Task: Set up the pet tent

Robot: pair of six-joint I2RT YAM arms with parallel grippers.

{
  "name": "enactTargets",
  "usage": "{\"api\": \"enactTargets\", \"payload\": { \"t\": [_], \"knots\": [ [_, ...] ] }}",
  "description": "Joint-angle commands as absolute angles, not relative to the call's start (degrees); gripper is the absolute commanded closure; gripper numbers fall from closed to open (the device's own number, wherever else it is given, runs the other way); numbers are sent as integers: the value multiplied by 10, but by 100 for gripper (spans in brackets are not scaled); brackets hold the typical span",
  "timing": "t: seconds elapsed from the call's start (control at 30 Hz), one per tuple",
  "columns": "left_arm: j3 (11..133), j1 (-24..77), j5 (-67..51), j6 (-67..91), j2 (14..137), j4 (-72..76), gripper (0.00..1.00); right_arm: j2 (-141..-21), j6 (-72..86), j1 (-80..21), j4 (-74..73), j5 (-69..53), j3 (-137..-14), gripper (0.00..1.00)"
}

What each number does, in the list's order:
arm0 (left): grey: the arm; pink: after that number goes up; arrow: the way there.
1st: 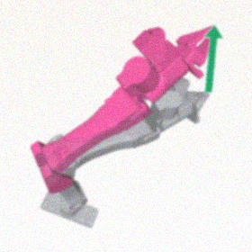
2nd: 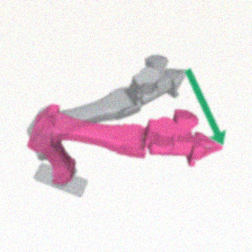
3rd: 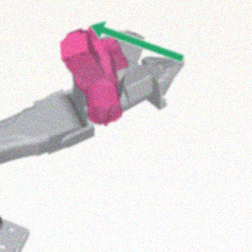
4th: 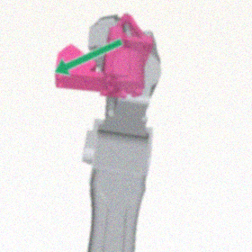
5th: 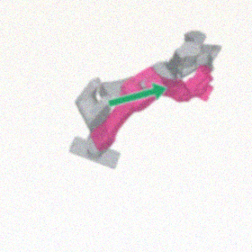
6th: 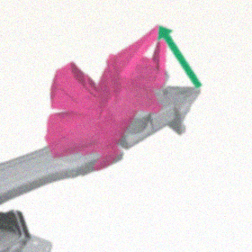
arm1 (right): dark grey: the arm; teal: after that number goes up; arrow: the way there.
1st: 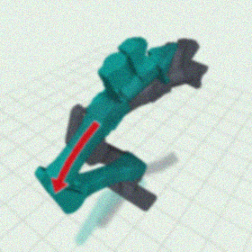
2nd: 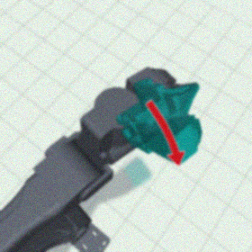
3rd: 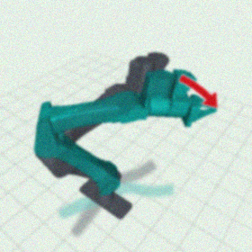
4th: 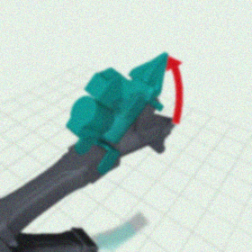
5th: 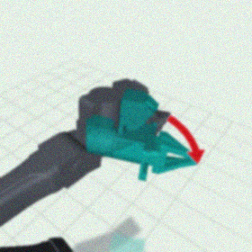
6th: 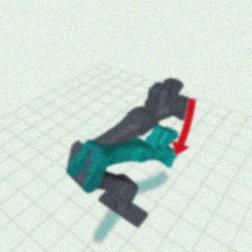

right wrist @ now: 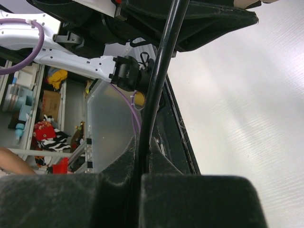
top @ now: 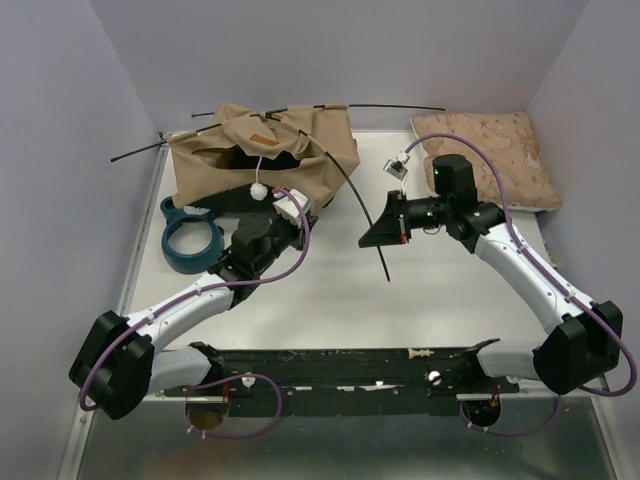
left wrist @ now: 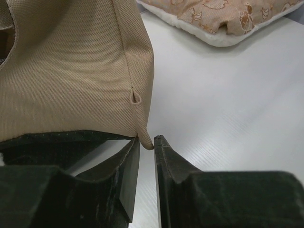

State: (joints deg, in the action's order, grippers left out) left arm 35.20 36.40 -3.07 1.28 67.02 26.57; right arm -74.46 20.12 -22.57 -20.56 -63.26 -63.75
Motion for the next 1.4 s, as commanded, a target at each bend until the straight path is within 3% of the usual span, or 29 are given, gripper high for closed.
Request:
{"api": "enactTargets", "payload": {
  "t": [0.0,0.13,0.17,0.4,0.67,1.0,1.37],
  "knots": [
    [362,367,-43,13,660,295,72,-721,182,-229,-138,-649,-640,99],
    [362,367,-54,15,662,301,98,-718,184,-230,-136,-644,-641,99],
    [364,367,-57,16,661,297,100,-716,187,-230,-131,-642,-641,99],
    [345,374,-123,19,630,257,100,-709,256,-234,-25,-599,-635,99],
    [315,416,-154,-27,578,218,100,-756,280,-253,-50,-570,-661,99],
    [270,495,-146,-11,505,153,100,-731,418,-277,56,-444,-651,99],
    [272,528,-162,32,524,181,100,-740,459,-333,122,-307,-642,99]
  ]
}}
